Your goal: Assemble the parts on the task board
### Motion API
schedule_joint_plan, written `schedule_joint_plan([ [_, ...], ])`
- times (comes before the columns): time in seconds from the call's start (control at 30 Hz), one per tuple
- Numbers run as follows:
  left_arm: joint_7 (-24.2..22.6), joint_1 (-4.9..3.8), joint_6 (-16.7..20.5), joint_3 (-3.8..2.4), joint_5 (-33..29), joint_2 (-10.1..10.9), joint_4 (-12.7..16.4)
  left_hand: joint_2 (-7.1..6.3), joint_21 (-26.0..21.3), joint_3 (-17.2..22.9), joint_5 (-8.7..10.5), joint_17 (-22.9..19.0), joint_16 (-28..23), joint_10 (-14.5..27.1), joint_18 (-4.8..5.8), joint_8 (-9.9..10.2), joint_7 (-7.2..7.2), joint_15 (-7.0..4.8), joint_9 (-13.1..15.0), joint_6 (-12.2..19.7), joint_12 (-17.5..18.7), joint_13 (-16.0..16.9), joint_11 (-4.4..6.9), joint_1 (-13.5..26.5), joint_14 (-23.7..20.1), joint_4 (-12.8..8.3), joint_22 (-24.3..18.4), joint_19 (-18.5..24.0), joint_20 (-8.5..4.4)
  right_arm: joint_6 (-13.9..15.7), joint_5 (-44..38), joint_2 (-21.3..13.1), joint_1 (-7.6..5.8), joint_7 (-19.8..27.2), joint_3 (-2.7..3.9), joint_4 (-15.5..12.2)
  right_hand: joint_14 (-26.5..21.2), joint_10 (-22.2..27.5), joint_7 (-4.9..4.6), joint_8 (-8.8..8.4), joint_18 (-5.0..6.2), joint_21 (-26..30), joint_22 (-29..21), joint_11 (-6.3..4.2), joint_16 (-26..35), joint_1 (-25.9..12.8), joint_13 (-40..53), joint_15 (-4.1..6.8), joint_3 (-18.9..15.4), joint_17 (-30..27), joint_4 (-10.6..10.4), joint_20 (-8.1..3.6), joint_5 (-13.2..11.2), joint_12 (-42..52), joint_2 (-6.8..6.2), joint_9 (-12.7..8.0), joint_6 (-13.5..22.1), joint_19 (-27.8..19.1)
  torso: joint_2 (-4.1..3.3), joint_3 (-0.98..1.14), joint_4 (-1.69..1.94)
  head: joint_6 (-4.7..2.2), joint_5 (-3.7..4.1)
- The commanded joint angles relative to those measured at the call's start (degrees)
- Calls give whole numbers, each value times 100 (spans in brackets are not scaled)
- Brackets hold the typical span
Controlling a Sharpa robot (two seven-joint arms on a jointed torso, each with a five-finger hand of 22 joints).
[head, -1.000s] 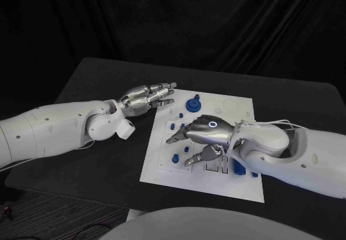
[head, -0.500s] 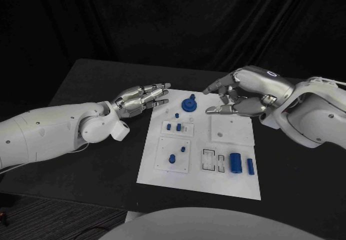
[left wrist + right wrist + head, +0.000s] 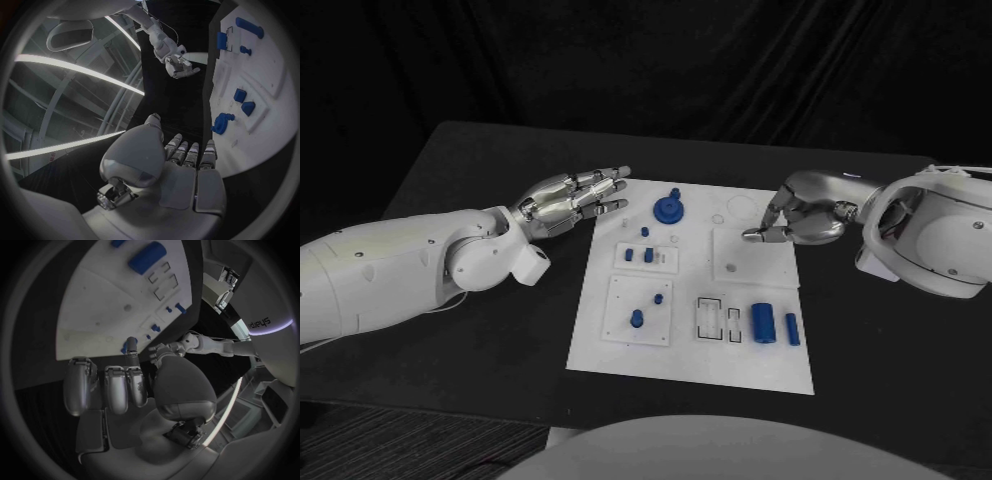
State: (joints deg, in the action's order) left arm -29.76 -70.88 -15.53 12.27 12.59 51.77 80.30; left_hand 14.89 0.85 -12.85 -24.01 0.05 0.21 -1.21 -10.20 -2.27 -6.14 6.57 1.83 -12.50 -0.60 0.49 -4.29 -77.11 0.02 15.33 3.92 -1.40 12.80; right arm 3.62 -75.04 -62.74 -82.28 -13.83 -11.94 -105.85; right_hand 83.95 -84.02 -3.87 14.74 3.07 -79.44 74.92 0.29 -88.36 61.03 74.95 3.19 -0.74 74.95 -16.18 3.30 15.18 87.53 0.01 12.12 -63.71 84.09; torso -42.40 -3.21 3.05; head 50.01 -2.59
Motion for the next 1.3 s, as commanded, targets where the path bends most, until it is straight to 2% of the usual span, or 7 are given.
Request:
schedule_joint_plan([
  [0.03,-123,10,-2,-4,-1,-11,-1,27,-21,27,-25,-5,-21,-1,17,-38,12,40,4,-15,-27,2,-12,-41,-2,-23,-111,54,57,-1506,346,27,54,-1573,3,47,605,-598,255,297,-217,-700,1393,-236,-164,-296,1505,258,-63,1505,27,-244,279,247,137,424,-624,441,-11,14,3,-1,82],
  [0.23,-124,10,-16,-4,-1,-30,-19,27,-21,26,-25,-5,-21,4,17,-37,16,44,3,-12,-24,-1,-6,-42,-2,-24,-105,53,61,-2080,798,80,178,-2103,2,115,605,-598,300,317,-228,-759,1406,-290,-164,-595,1505,330,-178,1505,2,-331,-243,247,174,696,-678,454,5,18,0,-1,147],
  [0.33,-126,10,-26,-4,-1,-41,-29,27,-20,27,-26,-5,-21,5,17,-37,16,44,3,-11,-23,-1,-7,-42,-2,-24,-100,52,63,-2175,869,92,244,-2195,2,123,605,-598,291,278,-224,-747,1400,-284,-164,-674,1505,329,-215,1505,2,-334,-382,247,186,751,-644,444,6,17,9,-1,163],
  [0.63,-116,13,-49,-4,-1,-42,-41,33,-20,29,-29,-5,-21,7,16,-37,13,41,2,-7,-23,-2,-22,-43,-2,-25,-97,52,74,-2108,930,92,354,-2270,2,60,605,-598,277,217,-307,-1056,1508,-275,-164,-757,1505,318,-252,1505,6,-329,-454,247,200,794,-591,591,10,0,7,-1,174],
  [0.87,-108,16,-67,-4,-1,-51,-50,37,-17,30,-30,-5,-21,4,14,-37,10,40,2,-6,-24,-1,-31,-43,-2,-25,-88,50,79,-1914,940,97,388,-2271,2,-17,605,-598,269,183,-307,-1056,1508,-264,-164,-765,1505,311,-275,1505,44,-322,-545,247,183,834,-588,591,4,12,11,-1,212],
  [1.03,-101,18,-70,-4,-1,-47,-59,41,-15,32,-32,-5,-21,-1,12,-36,6,39,1,-2,-28,2,-38,-44,-2,-26,-79,47,81,-1805,978,89,427,-2266,2,-66,605,-598,348,360,-307,-1056,1508,-330,-164,-836,1505,359,-330,1505,43,-354,-778,247,209,1187,-762,591,3,15,7,-1,218],
  [1.3,-79,20,-82,-4,-1,-38,-70,46,-14,34,-32,-5,-21,-7,9,-36,2,38,2,-4,-33,4,-46,-43,-2,-25,-73,45,84,-1584,1012,85,477,-2200,2,-118,605,-598,382,647,-307,-1056,1508,-367,-164,-1011,1505,383,-463,1505,5,-380,-1127,247,244,2109,-523,591,0,12,8,-1,220],
])
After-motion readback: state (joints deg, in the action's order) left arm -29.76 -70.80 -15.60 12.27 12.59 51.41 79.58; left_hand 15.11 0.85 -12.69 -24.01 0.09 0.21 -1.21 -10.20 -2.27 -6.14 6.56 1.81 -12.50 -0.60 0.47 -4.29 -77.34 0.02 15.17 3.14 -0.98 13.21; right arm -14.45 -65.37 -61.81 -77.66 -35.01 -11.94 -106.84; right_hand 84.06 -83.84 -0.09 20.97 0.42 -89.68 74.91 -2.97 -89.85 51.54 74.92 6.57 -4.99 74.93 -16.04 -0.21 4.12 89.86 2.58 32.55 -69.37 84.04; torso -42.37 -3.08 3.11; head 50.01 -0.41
